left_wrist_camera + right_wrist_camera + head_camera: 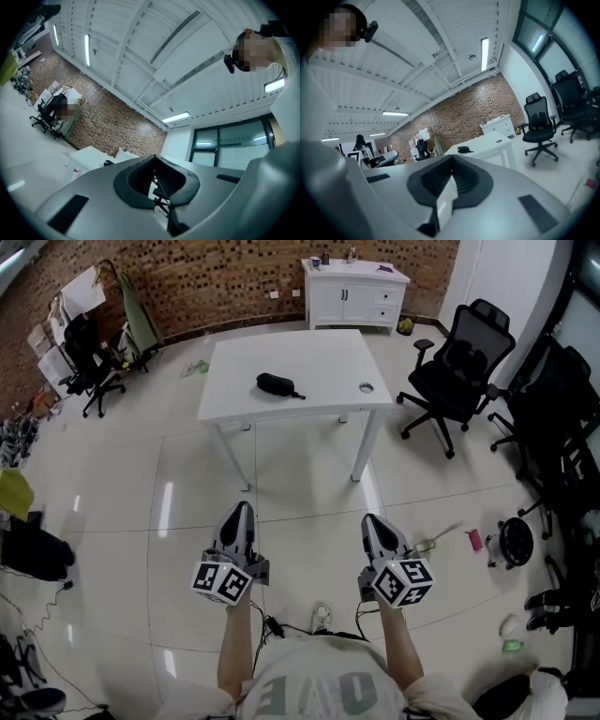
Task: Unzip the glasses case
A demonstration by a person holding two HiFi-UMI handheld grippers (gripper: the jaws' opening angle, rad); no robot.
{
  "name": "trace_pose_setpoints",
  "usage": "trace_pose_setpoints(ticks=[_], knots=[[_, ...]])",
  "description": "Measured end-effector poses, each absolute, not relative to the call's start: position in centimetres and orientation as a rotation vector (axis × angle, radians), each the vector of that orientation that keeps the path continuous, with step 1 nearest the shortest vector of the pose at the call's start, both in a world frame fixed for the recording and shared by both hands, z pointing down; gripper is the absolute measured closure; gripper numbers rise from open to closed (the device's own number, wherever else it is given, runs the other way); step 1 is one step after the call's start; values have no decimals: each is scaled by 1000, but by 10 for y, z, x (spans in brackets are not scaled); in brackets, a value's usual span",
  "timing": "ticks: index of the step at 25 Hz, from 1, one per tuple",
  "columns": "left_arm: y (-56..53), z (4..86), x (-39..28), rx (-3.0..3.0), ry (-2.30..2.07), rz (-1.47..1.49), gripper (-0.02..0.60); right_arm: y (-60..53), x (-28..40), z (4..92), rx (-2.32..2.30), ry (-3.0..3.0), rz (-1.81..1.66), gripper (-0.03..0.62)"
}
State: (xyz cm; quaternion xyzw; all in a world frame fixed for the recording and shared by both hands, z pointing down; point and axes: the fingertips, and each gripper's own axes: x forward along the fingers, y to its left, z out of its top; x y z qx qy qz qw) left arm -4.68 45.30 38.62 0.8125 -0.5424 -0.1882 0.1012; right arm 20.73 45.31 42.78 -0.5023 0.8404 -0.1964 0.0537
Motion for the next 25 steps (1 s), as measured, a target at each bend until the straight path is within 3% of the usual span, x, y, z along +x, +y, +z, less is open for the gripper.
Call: trace_pose_setpoints(ticks=[13,25], knots=[[561,391,-45,2403,-1593,-499,580,571,170,403,-1553,2613,-427,594],[573,381,-48,2410,-1594,-528,580,577,166,390,-1514,2618,-373,594]])
